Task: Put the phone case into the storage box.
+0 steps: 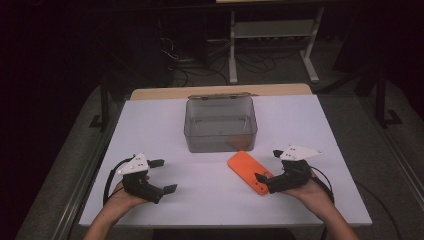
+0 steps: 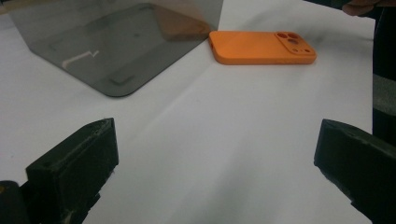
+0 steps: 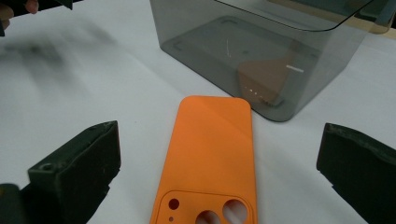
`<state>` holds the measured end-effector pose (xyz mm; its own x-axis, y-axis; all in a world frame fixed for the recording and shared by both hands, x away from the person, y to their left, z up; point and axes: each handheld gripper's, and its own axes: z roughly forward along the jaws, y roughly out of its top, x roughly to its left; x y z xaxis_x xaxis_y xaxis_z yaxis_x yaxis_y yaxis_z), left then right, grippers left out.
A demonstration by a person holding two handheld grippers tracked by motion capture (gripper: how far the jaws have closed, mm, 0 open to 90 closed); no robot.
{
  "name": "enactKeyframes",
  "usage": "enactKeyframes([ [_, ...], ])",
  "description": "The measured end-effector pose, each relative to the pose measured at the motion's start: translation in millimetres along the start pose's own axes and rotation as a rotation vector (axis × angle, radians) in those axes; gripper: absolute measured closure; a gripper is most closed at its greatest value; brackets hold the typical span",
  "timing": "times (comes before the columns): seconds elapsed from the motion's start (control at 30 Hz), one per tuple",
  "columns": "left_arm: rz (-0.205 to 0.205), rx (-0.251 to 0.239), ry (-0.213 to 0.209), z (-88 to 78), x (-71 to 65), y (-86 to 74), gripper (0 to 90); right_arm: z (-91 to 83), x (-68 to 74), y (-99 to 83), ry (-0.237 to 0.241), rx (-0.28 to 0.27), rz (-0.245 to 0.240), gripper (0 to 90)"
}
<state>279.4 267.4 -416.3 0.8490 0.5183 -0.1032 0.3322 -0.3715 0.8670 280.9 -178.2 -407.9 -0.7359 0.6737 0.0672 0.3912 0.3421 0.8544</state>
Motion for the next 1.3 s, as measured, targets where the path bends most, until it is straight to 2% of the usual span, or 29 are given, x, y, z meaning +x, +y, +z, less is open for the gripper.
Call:
enactKeyframes([
  [0.63, 0.007, 0.000, 0.000, -0.3, 0.1, -0.3, 0.0, 12.1, -3.3, 16.0, -0.021, -0.010, 0.013, 0.0],
  [1.3, -0.001, -0.003, -0.002, -0.2, -0.1, -1.0, 0.0, 24.7, -3.0, 32.2, -0.018, -0.025, 0.014, 0.0],
])
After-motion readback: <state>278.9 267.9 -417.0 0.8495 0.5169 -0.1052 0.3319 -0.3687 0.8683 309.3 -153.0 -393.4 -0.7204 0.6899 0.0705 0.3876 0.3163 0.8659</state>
